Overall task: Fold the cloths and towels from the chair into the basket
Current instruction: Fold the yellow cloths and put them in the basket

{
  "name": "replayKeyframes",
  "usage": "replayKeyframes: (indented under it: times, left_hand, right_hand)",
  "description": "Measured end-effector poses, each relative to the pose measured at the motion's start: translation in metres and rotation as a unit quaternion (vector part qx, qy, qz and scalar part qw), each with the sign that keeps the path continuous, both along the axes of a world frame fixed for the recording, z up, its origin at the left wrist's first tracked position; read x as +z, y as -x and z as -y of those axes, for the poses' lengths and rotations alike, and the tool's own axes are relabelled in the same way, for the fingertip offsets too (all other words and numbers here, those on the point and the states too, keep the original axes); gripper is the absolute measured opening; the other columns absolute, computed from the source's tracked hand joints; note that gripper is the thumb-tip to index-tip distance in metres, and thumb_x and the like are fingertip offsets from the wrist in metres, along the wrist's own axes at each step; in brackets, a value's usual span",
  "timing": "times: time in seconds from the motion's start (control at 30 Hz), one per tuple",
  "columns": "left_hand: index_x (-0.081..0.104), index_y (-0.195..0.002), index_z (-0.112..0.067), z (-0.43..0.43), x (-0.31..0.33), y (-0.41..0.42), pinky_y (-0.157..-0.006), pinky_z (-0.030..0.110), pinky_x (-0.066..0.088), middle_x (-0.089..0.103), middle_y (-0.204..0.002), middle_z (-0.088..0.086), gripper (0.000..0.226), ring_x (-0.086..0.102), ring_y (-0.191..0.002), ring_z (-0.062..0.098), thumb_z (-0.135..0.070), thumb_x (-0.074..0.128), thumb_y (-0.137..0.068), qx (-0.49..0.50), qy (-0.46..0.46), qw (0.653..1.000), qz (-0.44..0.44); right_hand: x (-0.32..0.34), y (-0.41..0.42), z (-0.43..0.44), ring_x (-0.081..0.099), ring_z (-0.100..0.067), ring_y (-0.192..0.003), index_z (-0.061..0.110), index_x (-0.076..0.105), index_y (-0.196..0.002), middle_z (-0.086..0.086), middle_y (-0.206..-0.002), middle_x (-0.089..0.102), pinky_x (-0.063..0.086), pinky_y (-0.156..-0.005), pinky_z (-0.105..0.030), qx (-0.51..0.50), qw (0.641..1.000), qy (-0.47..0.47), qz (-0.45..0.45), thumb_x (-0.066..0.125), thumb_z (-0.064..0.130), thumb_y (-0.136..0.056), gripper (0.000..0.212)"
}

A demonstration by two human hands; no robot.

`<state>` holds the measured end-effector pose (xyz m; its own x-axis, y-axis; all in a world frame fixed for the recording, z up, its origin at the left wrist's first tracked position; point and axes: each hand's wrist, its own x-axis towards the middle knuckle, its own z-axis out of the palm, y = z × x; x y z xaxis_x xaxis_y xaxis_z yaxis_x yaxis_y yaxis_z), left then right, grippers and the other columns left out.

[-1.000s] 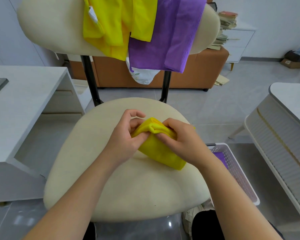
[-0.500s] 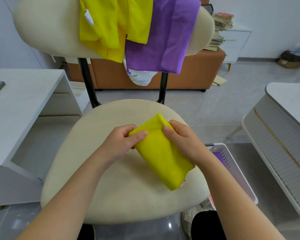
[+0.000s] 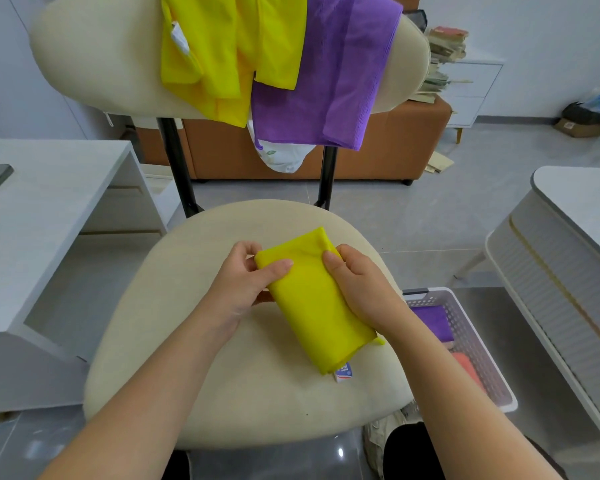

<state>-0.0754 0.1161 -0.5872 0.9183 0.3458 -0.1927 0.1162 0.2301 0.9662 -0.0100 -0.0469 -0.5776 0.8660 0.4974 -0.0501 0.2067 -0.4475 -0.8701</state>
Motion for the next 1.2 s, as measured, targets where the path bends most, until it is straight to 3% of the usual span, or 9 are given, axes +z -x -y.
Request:
replayKeyframes:
  times: [0.1,0.2,0.33,0.53,0.7,0.83,0.93,1.1,1.2]
  left_hand:
    - [0.05,-0.105,-0.018,0.008,0.002,0.002,-0.054,0.028,0.051,0.065,-0.09,0.003,0.024,0.062,-0.072,0.018,-0.027,0.061,-0.086,-0.028,0.087,0.995,-0.048]
    - [0.059,-0.106,-0.018,0.02,-0.002,0.007,-0.066,0.031,0.053,0.069,-0.099,0.004,0.019,0.065,-0.084,0.02,-0.027,0.058,-0.09,-0.121,0.021,0.985,-0.12]
    - [0.055,-0.106,-0.018,0.028,-0.014,0.002,-0.09,0.039,0.049,0.063,-0.113,0.009,0.012,0.06,-0.101,0.025,-0.023,0.049,-0.097,-0.023,-0.104,0.987,-0.123]
    - [0.044,-0.105,-0.015,0.036,-0.017,0.004,-0.066,0.031,0.029,0.052,-0.094,0.004,0.019,0.047,-0.086,0.024,-0.031,0.035,-0.101,0.039,-0.353,0.928,-0.109]
    - [0.046,-0.11,-0.023,0.024,-0.013,-0.001,-0.075,0.029,0.045,0.06,-0.105,-0.001,0.026,0.058,-0.093,0.016,-0.038,0.055,-0.09,-0.072,-0.254,0.963,-0.051]
    - [0.056,-0.106,-0.012,0.021,-0.009,0.005,-0.053,0.023,0.052,0.064,-0.092,0.005,0.021,0.062,-0.07,0.015,-0.018,0.063,-0.087,-0.169,-0.052,0.977,-0.116]
    - [0.06,-0.094,-0.009,0.019,-0.008,0.008,-0.061,0.022,0.057,0.066,-0.084,0.007,0.008,0.065,-0.063,0.012,-0.003,0.058,-0.089,-0.157,-0.002,0.982,-0.105]
    - [0.061,-0.097,-0.01,0.022,-0.014,0.003,-0.052,0.02,0.051,0.065,-0.076,0.004,0.012,0.061,-0.056,0.008,-0.005,0.051,-0.094,-0.081,-0.13,0.987,-0.057]
    - [0.063,-0.091,-0.021,0.039,-0.019,0.0,-0.06,0.018,0.045,0.068,-0.082,-0.002,0.014,0.062,-0.068,0.006,-0.011,0.053,-0.093,-0.089,-0.258,0.962,-0.002]
  right_hand:
    - [-0.003,0.0,-0.004,0.044,-0.011,-0.071,0.017,0.046,-0.081,0.004,-0.074,0.046,0.035,-0.064,-0.028,-0.06,0.998,-0.016,-0.003,0.037,0.035,-0.101,0.028]
    - [-0.008,0.0,-0.006,0.044,-0.016,-0.076,0.013,0.046,-0.084,0.001,-0.076,0.046,0.034,-0.067,-0.032,-0.125,0.991,-0.039,-0.019,0.037,0.035,-0.1,0.029]
    - [-0.011,0.005,-0.009,0.044,-0.01,-0.07,0.012,0.046,-0.088,0.005,-0.075,0.046,0.027,-0.062,-0.03,-0.152,0.988,-0.022,0.017,0.035,0.033,-0.102,0.027]
    - [-0.019,0.007,-0.018,0.043,-0.009,-0.069,0.01,0.044,-0.092,0.006,-0.076,0.045,0.02,-0.058,-0.029,-0.175,0.984,-0.018,0.02,0.031,0.03,-0.103,0.026]
    - [-0.021,-0.002,-0.011,0.047,-0.021,-0.086,0.011,0.044,-0.096,-0.002,-0.086,0.049,0.036,-0.076,-0.032,-0.222,0.974,-0.048,-0.002,0.03,0.031,-0.103,0.026]
    - [-0.025,-0.011,-0.004,0.044,-0.02,-0.083,0.011,0.042,-0.088,0.002,-0.077,0.044,0.035,-0.074,-0.033,-0.266,0.96,-0.084,-0.007,0.031,0.03,-0.103,0.026]
    - [-0.026,-0.017,0.004,0.044,-0.02,-0.084,0.017,0.042,-0.08,-0.002,-0.081,0.046,0.039,-0.076,-0.036,-0.295,0.943,-0.139,-0.068,0.033,0.033,-0.102,0.029]
    - [-0.023,-0.028,0.015,0.054,-0.025,-0.098,0.019,0.049,-0.094,-0.008,-0.109,0.055,0.047,-0.084,-0.042,-0.299,0.9,-0.217,-0.232,0.034,0.033,-0.102,0.022]
    - [-0.019,-0.041,0.041,0.056,-0.028,-0.108,0.011,0.046,-0.127,-0.011,-0.124,0.055,0.046,-0.084,-0.047,-0.311,0.857,-0.278,-0.302,0.035,0.027,-0.103,0.031]
